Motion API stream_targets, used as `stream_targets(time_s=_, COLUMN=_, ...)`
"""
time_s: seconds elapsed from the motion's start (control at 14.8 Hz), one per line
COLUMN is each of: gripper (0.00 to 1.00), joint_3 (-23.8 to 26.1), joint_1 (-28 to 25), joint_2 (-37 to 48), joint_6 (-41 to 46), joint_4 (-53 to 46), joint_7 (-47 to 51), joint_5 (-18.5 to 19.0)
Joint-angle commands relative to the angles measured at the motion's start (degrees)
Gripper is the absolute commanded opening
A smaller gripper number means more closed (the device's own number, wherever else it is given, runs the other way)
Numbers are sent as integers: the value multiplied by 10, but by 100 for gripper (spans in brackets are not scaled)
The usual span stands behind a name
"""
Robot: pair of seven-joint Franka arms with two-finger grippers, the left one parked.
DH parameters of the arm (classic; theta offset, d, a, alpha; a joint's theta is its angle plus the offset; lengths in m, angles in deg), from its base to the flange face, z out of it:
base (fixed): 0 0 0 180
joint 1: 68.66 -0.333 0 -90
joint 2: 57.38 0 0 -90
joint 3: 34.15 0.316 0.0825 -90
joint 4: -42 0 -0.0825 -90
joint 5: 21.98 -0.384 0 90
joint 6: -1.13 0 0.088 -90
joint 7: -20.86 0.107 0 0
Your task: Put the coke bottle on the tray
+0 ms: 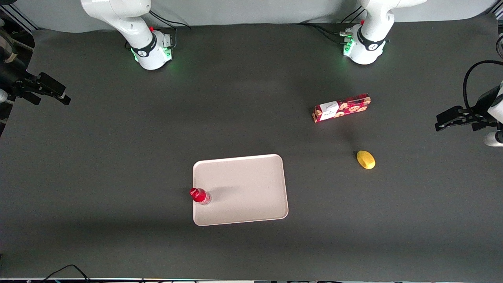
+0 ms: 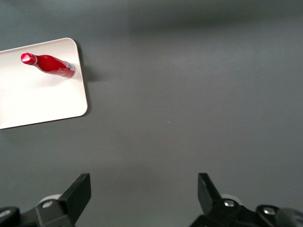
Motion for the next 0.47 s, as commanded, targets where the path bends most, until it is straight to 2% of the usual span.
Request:
stream_targets(time_s=0.0, gripper=100, joint_3=-3, joint_1=-2, joint_2=-32, joint_6=1, joint_4=-19, joint_7=-18, joint_5=30)
stream_targets(time_s=0.2, gripper=100, joint_3=-3, joint_1=-2, joint_2=-83, joint_6=-7, joint_4=-65, joint_7=-12, joint_5=25)
stream_targets(time_s=0.41, gripper=100, joint_3=-2, joint_1=-2, joint_2=-93, joint_6=-7, joint_4=-77, joint_7=-15, joint_5=25)
